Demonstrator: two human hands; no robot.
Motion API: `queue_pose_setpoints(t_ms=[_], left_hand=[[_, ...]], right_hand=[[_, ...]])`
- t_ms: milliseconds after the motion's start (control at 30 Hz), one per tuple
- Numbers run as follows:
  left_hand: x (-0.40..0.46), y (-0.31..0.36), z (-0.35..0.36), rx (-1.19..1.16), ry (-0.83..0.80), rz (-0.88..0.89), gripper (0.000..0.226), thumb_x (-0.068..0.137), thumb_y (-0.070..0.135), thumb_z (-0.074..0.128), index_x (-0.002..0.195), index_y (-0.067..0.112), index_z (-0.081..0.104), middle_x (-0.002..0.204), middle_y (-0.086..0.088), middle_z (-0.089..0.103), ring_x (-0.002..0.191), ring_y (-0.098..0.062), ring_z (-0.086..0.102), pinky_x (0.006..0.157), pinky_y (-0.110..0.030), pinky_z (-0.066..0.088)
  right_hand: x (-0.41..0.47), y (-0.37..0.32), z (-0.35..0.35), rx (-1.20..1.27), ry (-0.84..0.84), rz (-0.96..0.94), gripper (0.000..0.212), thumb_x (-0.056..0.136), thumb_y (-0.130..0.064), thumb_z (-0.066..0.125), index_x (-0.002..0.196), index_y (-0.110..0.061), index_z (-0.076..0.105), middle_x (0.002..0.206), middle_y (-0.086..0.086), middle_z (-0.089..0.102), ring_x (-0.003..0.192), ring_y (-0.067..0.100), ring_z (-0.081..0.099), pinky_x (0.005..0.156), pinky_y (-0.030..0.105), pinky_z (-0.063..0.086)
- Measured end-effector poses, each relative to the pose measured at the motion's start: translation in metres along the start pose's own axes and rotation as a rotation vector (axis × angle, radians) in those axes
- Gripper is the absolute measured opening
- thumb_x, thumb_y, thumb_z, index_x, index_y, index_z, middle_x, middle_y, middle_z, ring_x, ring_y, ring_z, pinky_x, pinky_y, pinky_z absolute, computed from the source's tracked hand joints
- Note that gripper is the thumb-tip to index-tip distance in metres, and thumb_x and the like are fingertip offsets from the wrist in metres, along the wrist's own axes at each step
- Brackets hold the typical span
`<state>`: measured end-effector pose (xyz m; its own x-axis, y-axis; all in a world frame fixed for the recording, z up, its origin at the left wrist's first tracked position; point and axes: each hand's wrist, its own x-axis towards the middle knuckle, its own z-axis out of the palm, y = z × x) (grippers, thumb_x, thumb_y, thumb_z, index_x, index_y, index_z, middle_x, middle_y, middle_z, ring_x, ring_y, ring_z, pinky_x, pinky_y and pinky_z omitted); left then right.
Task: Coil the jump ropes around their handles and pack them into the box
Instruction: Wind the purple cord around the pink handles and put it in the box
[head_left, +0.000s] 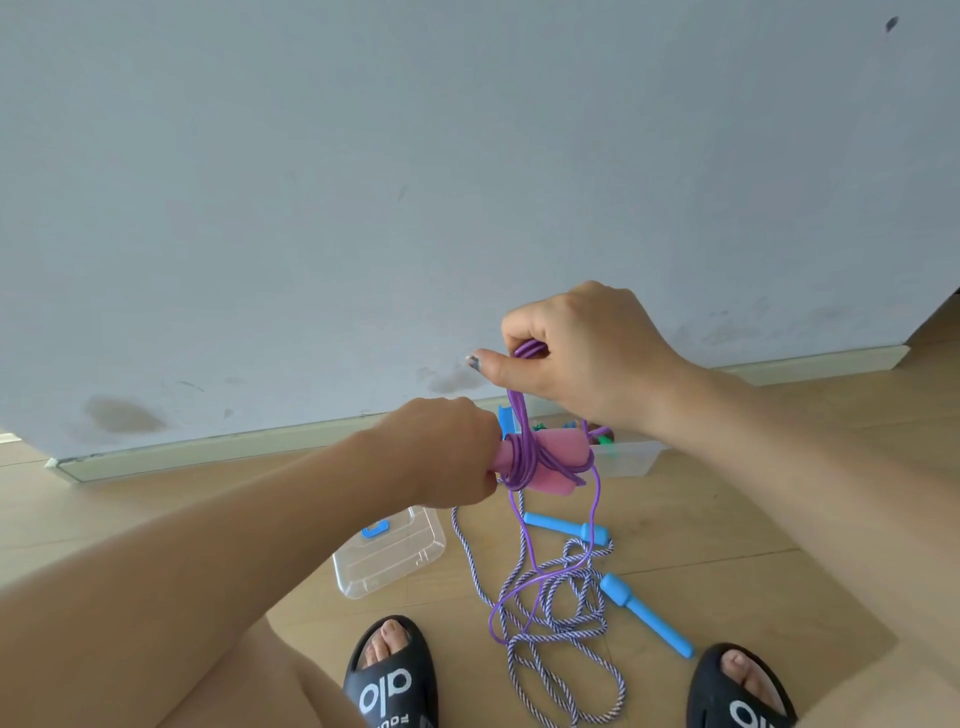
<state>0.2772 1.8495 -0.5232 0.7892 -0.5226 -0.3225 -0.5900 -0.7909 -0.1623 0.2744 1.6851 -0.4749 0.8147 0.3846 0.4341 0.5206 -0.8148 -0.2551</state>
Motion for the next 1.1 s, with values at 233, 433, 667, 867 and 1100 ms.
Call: queue_pose_setpoints(t_ms=[233,433,667,867,1100], left_hand=[[-0.006,0.007,-0.006,0.063,-0.007,0.105,0.02,0.089,0.033,0.049,0.09,0.015,0.058,0.067,0.002,0.044,0.063,-0.025,0.05,0.06,-0.03,0.04],[-0.019,0.006,-0.017,-0.063,0.128,0.161,0.017,0.088,0.038,0.05,0.089,0.022,0.056,0.062,0.003,0.042,0.062,-0.024,0.046,0.06,-0.031,0.04],[-0.027,-0.009,-0.02,-0.411,0.236,0.01,0.027,0.08,0.031,0.06,0.062,0.023,0.042,0.054,0.001,0.046,0.059,-0.024,0.047,0.052,-0.029,0.036],[-0.004,-0.036,-0.011,-0.769,0.258,-0.316,0.03,0.082,0.024,0.065,0.061,0.014,0.046,0.06,-0.001,0.047,0.054,-0.019,0.042,0.05,-0.027,0.035],[0.006,-0.046,0.012,-0.519,0.151,-0.373,0.02,0.077,0.03,0.064,0.07,0.015,0.053,0.067,-0.001,0.056,0.061,-0.021,0.053,0.051,-0.025,0.039]], right_hand=[[0.007,0.01,0.012,-0.019,-0.097,0.041,0.053,0.087,-0.052,0.06,0.057,-0.013,0.04,0.048,0.003,0.034,0.051,0.018,0.033,0.052,0.03,0.025],[-0.002,0.044,0.044,0.188,-0.399,0.287,0.06,0.087,-0.057,0.057,0.053,-0.014,0.033,0.049,-0.003,0.025,0.051,0.016,0.024,0.053,0.032,0.025],[-0.025,0.031,0.066,0.599,-0.587,0.549,0.041,0.098,-0.004,0.053,0.068,-0.028,0.038,0.043,-0.016,0.05,0.05,-0.001,0.053,0.059,0.014,0.041],[-0.043,-0.001,0.08,0.567,-0.478,0.677,0.044,0.104,-0.018,0.025,0.062,-0.015,0.035,0.05,-0.001,0.045,0.051,0.019,0.045,0.057,0.025,0.042],[-0.068,-0.04,0.051,0.072,-0.535,0.296,0.043,0.102,-0.04,0.035,0.065,-0.019,0.033,0.059,-0.002,0.037,0.059,0.021,0.039,0.052,0.035,0.028]])
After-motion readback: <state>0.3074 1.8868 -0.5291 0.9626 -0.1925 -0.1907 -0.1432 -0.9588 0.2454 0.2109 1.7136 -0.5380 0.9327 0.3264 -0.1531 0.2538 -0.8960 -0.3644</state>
